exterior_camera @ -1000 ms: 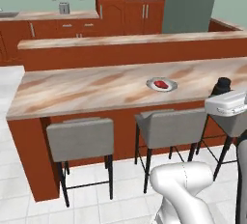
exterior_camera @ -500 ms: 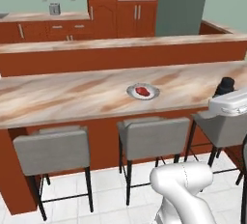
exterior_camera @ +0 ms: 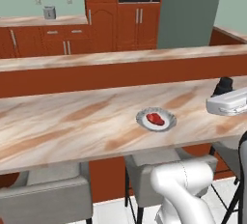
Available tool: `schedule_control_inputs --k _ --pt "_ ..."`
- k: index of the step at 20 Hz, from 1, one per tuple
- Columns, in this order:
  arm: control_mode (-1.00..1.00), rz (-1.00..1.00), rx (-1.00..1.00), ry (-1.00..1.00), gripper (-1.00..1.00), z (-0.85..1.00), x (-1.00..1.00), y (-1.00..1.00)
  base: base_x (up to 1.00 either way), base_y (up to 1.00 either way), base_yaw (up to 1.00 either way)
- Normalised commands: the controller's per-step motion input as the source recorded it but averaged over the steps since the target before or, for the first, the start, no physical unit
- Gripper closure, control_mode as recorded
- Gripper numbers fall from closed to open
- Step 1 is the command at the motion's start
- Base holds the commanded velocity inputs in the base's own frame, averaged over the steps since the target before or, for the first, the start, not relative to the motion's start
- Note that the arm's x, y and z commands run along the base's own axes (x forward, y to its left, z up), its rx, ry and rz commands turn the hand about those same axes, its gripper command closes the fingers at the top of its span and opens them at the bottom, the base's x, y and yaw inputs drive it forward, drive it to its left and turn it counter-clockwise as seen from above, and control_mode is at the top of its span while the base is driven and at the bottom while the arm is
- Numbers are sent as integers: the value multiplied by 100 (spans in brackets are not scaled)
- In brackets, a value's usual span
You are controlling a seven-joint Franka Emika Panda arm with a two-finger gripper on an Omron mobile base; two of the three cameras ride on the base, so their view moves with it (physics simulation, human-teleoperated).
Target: Retrieve the shaker from the cabinet and place it next the steak on a plate on the dining table.
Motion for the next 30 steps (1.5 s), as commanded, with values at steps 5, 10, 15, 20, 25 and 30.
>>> schedule_control_inputs --k 5,10,15,20,25,30 --pt "100 0 0 0 100 0 0 0 91 -36 0" --pt "100 0 0 0 100 0 0 0 69 -31 13" --pt "100 0 0 0 100 0 0 0 70 -20 1" --pt "-100 1 3 3 100 0 48 -35 35 -15 0" --pt "-100 13 1 2 100 -17 62 -58 0 0 0" --pt "-100 31 0 -1 100 -24 33 -49 0 0 0"
